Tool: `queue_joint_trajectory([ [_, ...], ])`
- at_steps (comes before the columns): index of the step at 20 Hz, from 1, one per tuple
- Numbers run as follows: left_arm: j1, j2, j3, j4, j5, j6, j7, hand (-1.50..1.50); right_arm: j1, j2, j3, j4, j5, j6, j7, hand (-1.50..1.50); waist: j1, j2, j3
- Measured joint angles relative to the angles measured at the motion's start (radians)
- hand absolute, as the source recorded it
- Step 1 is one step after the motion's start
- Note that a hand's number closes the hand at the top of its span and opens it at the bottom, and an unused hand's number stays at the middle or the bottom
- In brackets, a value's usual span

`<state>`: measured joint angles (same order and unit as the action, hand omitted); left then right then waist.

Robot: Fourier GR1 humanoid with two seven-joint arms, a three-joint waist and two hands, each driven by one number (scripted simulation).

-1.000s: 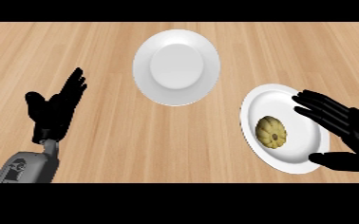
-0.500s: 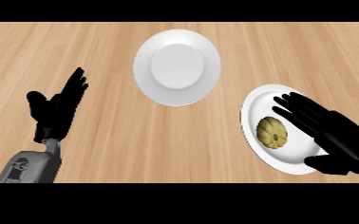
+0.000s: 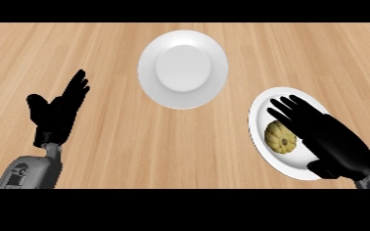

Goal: Pick the squash from the plate and place it in the plate

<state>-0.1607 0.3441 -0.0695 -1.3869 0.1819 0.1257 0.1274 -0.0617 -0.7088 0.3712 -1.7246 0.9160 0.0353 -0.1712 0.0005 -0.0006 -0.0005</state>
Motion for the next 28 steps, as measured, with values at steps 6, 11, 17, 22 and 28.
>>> queue_joint_trajectory([
  [6, -0.005, -0.031, 0.021, 0.003, -0.030, -0.013, 0.000, 0.00, -0.032, 0.077, -0.010, 0.047, 0.092, 0.077, 0.012, -1.50, 0.000, 0.000, 0.000],
  [11, -0.019, -0.042, 0.049, 0.014, -0.044, -0.036, 0.012, 0.00, -0.053, 0.153, -0.021, 0.100, 0.181, 0.079, 0.019, -1.50, 0.000, 0.001, 0.001],
  [17, -0.023, -0.062, 0.075, 0.031, -0.066, -0.060, 0.004, 0.00, -0.093, 0.227, -0.036, 0.166, 0.275, 0.092, 0.009, -1.50, 0.001, 0.001, 0.000],
  [22, -0.022, -0.091, 0.069, -0.001, -0.096, -0.048, 0.039, 0.00, -0.094, 0.249, -0.033, 0.201, 0.340, 0.116, -0.012, 1.50, 0.001, 0.000, 0.000],
  [28, 0.005, -0.096, 0.083, -0.040, -0.103, -0.063, 0.047, 0.00, -0.098, 0.261, -0.003, 0.237, 0.404, 0.127, -0.079, 1.50, 0.001, -0.004, -0.005],
])
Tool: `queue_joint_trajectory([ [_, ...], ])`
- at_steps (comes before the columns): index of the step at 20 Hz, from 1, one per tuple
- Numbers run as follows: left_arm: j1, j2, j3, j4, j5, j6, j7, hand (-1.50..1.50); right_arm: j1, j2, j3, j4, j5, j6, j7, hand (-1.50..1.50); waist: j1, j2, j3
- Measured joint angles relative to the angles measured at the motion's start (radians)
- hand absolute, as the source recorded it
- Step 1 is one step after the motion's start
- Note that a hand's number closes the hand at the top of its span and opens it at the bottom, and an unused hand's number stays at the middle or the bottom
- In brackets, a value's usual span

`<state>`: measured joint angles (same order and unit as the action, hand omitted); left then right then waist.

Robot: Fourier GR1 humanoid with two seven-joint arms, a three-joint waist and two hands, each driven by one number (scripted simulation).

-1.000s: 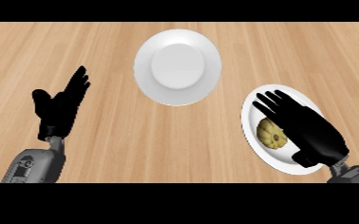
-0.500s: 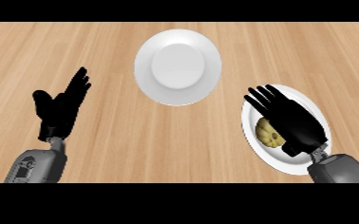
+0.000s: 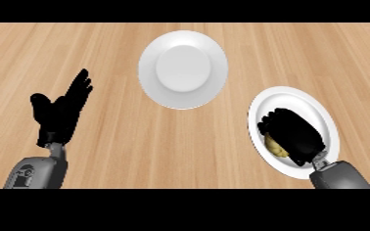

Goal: Pick the squash from the plate and place it in the plate

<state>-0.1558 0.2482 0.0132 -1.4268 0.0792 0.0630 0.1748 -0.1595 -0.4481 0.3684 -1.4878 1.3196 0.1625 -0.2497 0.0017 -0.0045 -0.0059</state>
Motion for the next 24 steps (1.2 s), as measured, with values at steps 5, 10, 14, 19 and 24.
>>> queue_joint_trajectory([
  [5, -0.001, 0.002, 0.024, 0.016, 0.000, -0.025, -0.016, 0.00, 0.001, 0.038, -0.012, 0.025, 0.032, -0.037, -0.028, 1.50, -0.002, -0.004, -0.007],
  [10, -0.031, 0.002, 0.031, 0.039, 0.002, -0.039, -0.009, 0.00, -0.017, 0.162, 0.039, -0.004, 0.048, 0.004, 0.018, 1.50, 0.002, -0.005, -0.011],
  [14, -0.049, -0.007, 0.009, 0.040, -0.008, -0.047, -0.014, 0.00, -0.056, 0.291, 0.142, -0.009, -0.013, 0.100, 0.105, 1.50, 0.048, 0.004, -0.016],
  [19, -0.065, -0.017, -0.008, 0.047, -0.013, -0.053, -0.011, 0.00, -0.097, 0.395, 0.267, -0.038, -0.164, 0.024, 0.291, 1.50, 0.078, 0.013, 0.000],
  [24, -0.070, -0.025, -0.013, 0.053, -0.020, -0.045, -0.006, 0.00, -0.213, 0.432, 0.331, -0.099, -0.229, -0.183, 0.515, 1.50, 0.079, 0.009, 0.005],
])
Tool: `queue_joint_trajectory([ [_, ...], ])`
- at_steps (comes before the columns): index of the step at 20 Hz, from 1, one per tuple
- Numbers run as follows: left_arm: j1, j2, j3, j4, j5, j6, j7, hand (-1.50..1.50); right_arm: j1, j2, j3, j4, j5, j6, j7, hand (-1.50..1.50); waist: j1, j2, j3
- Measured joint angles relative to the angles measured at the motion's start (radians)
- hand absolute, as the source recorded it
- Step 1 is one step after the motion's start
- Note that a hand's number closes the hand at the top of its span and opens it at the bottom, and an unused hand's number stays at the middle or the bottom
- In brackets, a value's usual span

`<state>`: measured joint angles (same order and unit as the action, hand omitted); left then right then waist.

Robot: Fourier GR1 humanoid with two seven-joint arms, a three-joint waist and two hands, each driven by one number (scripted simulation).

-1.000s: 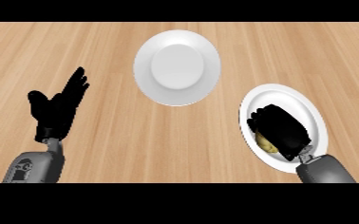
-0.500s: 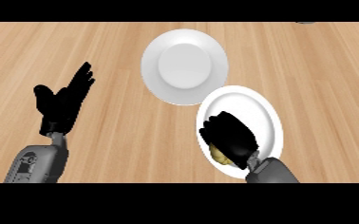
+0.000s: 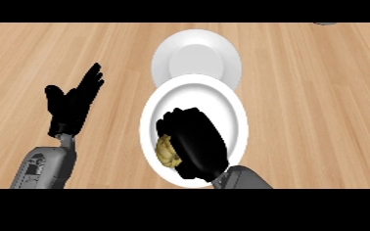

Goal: Pick the squash from the plate and place it in the plate

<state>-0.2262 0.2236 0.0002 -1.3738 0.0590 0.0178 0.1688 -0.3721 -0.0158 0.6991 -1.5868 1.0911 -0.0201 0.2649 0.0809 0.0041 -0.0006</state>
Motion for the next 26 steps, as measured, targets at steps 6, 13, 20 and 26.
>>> queue_joint_trajectory([
  [6, -0.004, 0.001, 0.002, 0.012, -0.004, -0.002, -0.004, 0.00, -0.193, 0.012, 0.051, 0.048, -0.050, -0.220, 0.309, 1.50, -0.005, 0.001, 0.000],
  [13, -0.009, 0.002, 0.014, 0.015, -0.007, 0.002, -0.005, 0.00, -0.451, 0.015, 0.036, 0.259, -0.223, -0.424, 0.507, 1.50, -0.021, 0.003, 0.000],
  [20, 0.023, -0.008, 0.019, -0.012, -0.018, 0.017, -0.008, 0.00, -0.586, 0.016, -0.071, 0.565, -0.358, -0.543, 0.389, 1.50, -0.041, 0.004, 0.000],
  [26, 0.034, 0.003, 0.034, -0.022, -0.013, 0.005, -0.007, 0.00, -0.633, 0.007, -0.167, 0.805, -0.438, -0.519, 0.193, 1.50, -0.049, 0.004, 0.001],
])
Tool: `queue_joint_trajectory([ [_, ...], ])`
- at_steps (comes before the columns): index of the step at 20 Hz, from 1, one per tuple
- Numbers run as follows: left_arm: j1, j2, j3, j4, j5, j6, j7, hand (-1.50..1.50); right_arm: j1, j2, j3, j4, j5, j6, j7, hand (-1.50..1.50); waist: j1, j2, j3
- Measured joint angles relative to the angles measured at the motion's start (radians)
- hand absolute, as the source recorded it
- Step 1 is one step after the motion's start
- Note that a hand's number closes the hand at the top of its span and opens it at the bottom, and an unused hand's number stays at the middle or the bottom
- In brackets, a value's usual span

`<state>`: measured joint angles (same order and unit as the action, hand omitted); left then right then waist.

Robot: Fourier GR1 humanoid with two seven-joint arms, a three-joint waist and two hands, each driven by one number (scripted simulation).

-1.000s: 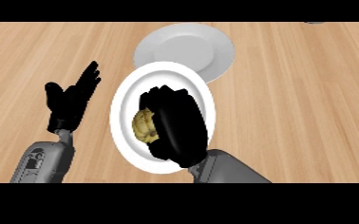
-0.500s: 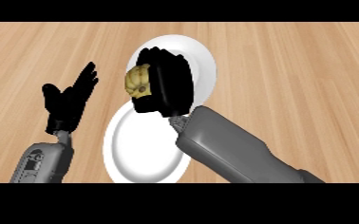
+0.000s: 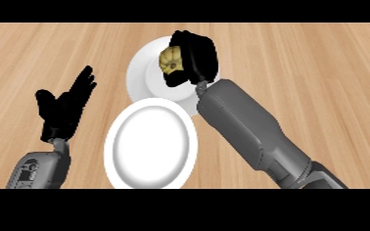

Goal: Pick the squash from the plate and place it in the plate

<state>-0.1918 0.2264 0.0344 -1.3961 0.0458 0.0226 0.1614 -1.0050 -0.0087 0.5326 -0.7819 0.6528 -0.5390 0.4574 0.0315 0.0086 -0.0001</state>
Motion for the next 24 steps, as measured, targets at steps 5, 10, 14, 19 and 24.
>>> queue_joint_trajectory([
  [5, -0.009, -0.004, 0.004, 0.006, -0.001, 0.001, 0.001, 0.00, -0.016, 0.005, -0.092, 0.142, -0.112, 0.082, -0.134, -1.50, 0.004, 0.004, 0.000],
  [10, -0.015, -0.009, 0.000, -0.016, -0.002, -0.001, 0.023, 0.00, -0.044, 0.005, -0.170, 0.283, -0.182, 0.140, -0.335, -1.50, 0.009, 0.006, 0.001],
  [14, -0.010, -0.009, 0.002, -0.007, -0.007, -0.004, 0.020, 0.00, -0.056, 0.001, -0.223, 0.308, -0.207, 0.110, -0.493, -1.50, 0.002, 0.004, 0.001],
  [19, -0.013, -0.006, 0.016, 0.014, -0.002, -0.010, 0.006, 0.00, -0.047, 0.006, -0.281, 0.198, -0.332, 0.116, -0.669, -1.50, 0.002, 0.001, 0.001],
  [24, 0.002, 0.000, 0.025, -0.001, 0.002, -0.014, 0.012, 0.00, -0.030, 0.008, -0.338, 0.107, -0.483, 0.185, -0.677, -1.50, -0.010, -0.006, 0.001],
])
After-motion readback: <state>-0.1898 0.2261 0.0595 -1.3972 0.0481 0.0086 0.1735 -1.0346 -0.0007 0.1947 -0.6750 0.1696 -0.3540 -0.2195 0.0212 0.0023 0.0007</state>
